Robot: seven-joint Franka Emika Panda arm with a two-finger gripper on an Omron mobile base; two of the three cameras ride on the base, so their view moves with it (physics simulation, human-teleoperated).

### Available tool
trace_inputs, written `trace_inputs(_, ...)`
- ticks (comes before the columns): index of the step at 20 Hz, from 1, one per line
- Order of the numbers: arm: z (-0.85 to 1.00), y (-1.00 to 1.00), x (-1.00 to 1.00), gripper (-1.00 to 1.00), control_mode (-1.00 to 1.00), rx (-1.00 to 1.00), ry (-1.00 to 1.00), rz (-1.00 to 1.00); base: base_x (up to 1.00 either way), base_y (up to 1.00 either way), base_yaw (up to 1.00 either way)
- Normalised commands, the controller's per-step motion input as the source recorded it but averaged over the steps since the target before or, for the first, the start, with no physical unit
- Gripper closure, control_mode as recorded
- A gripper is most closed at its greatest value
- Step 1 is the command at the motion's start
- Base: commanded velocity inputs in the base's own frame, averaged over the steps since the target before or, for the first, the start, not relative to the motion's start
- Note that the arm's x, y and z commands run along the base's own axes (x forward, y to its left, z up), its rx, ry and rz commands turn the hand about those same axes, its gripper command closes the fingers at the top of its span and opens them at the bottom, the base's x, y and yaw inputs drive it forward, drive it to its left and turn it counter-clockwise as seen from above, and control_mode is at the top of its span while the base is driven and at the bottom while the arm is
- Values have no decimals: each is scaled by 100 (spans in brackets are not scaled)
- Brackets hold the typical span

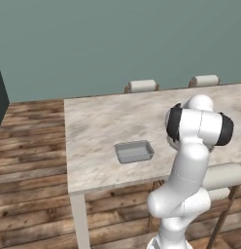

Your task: Place two dumplings into each of the tupperware containers and then place the containers in the fridge.

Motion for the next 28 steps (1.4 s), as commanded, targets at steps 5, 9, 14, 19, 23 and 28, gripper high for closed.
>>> trace_inputs(5, -27, -12, 13, -100, -100, 5, -3, 0, 0, 0, 0)
trace_inputs(9, -33, -6, 3, 100, -100, 1, -4, 0, 0, 0, 0)
trace_inputs(14, -20, 0, 0, 100, -100, 1, -2, 0, 0, 0, 0)
trace_inputs(19, 7, 0, -7, 100, -100, 4, -2, 0, 0, 0, 0)
trace_inputs(23, 64, 6, -30, 100, -100, 1, -4, 6, 0, 0, 0)
trace_inputs(28, 100, 44, -38, 100, -100, -3, -2, 23, 0, 0, 0)
